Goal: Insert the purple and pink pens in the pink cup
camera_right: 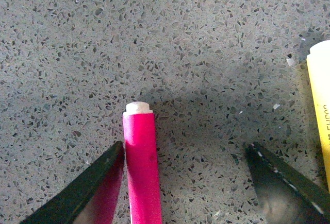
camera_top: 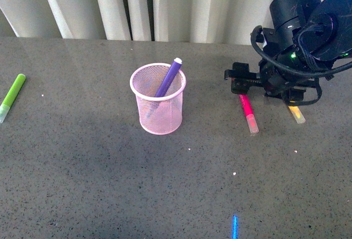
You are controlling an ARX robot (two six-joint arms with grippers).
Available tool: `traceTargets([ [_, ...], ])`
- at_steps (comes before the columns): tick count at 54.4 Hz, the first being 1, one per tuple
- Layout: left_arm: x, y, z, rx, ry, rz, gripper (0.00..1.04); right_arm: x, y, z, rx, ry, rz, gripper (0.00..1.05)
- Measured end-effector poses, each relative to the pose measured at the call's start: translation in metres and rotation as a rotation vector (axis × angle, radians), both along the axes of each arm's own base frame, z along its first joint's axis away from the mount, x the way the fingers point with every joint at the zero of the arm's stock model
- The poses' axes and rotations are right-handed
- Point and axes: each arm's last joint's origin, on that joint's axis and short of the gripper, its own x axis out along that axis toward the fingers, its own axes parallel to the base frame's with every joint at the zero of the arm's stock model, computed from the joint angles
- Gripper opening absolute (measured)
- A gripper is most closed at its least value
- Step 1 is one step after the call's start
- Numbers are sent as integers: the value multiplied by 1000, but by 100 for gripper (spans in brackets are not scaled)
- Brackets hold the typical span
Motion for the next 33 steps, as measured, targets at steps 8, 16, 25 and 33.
traceTargets([
  [8,0,0,0,0,0,0,98,1,3,-1,8,12,21,49],
  [16,0,0,0,0,0,0,98,1,9,-1,31,19,48,30],
  [25,0,0,0,0,0,0,98,-1,19,-1,44,12,79,11],
  [33,0,0,0,0,0,0,98,-3,19,-2,30,-37,78,11],
])
